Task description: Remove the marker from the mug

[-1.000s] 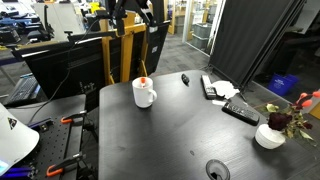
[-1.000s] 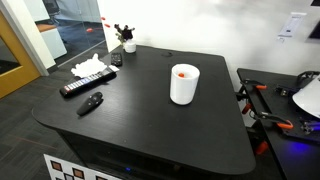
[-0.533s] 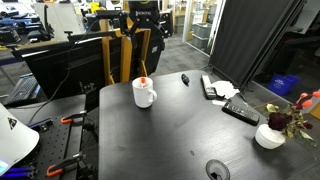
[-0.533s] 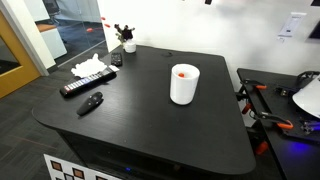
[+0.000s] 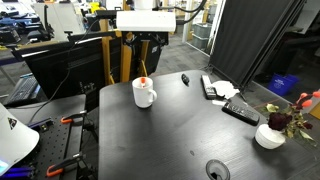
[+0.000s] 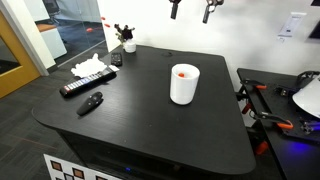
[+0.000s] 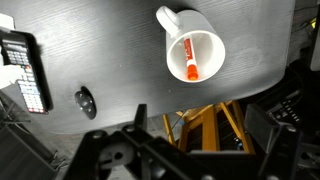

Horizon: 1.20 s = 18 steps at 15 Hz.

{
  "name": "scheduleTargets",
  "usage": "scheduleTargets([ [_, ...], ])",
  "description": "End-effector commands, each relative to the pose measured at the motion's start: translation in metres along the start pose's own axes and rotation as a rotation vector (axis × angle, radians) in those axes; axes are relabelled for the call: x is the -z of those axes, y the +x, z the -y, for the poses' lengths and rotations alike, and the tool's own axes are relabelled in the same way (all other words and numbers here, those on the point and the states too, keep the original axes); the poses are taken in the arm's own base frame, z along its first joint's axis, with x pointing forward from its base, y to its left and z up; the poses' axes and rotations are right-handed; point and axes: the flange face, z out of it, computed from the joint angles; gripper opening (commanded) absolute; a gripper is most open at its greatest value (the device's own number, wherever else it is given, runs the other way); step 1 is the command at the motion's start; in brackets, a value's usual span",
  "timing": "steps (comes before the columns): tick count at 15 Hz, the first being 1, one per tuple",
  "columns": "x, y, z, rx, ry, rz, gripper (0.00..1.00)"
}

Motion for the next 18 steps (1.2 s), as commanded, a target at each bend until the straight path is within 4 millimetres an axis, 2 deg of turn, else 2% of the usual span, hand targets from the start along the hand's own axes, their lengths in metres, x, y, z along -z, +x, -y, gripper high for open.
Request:
scheduleTargets([
  [1, -0.004, 0.0, 0.0, 0.019, 0.01, -0.009, 1.0],
  [8, -0.008, -0.001, -0.001, 0.021, 0.018, -0.007, 1.0],
  [12, 0.0, -0.001, -0.008, 0.149, 0.01, -0.019, 1.0],
  [18, -0.011, -0.007, -0.01, 0.288, 0.01, -0.074, 1.0],
])
